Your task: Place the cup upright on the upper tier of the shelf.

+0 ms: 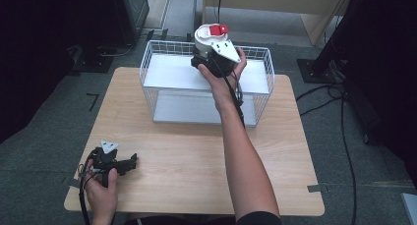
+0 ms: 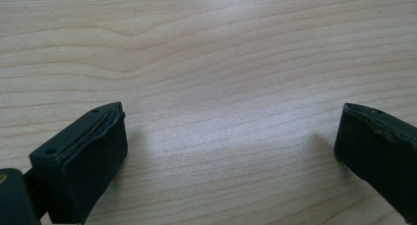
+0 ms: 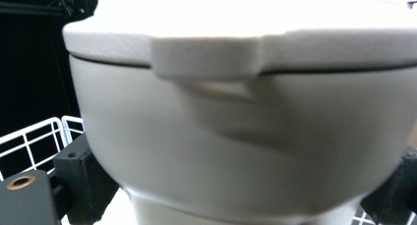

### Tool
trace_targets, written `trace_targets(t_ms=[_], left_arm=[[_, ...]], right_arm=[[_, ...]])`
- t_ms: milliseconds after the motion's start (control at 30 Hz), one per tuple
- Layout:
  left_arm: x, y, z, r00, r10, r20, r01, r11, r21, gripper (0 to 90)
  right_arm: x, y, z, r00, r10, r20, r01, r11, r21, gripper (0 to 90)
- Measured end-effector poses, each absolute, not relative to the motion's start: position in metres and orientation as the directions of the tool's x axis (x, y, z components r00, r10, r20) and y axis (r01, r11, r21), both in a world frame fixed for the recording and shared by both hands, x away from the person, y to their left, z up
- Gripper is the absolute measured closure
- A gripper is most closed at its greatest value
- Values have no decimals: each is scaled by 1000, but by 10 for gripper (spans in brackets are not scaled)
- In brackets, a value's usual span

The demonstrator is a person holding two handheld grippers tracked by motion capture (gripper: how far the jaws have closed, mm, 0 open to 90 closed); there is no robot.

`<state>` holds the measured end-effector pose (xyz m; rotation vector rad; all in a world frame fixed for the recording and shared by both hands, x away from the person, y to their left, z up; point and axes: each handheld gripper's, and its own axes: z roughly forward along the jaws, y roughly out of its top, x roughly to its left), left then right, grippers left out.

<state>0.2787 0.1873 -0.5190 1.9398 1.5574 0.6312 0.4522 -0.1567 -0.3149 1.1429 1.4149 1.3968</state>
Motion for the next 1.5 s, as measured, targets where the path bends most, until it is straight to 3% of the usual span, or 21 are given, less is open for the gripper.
trace_targets(t_ms=[267, 400, 933, 1500], left_arm=[[279, 187, -519, 211, 977, 11, 710, -161, 686, 0], [279, 187, -519, 211, 977, 11, 710, -161, 686, 0], [279, 187, -519, 211, 977, 10, 711, -161, 685, 0], [279, 187, -519, 211, 977, 11, 710, -161, 686, 0]], right_arm=[[450, -160, -312, -272, 960, 66, 90, -43, 995, 71], [449, -161, -312, -288, 953, 88, 105, -60, 993, 0], [436, -170, -324, -321, 942, 97, 133, -57, 989, 0], [395, -188, -339, -363, 930, 53, 106, -15, 994, 0]])
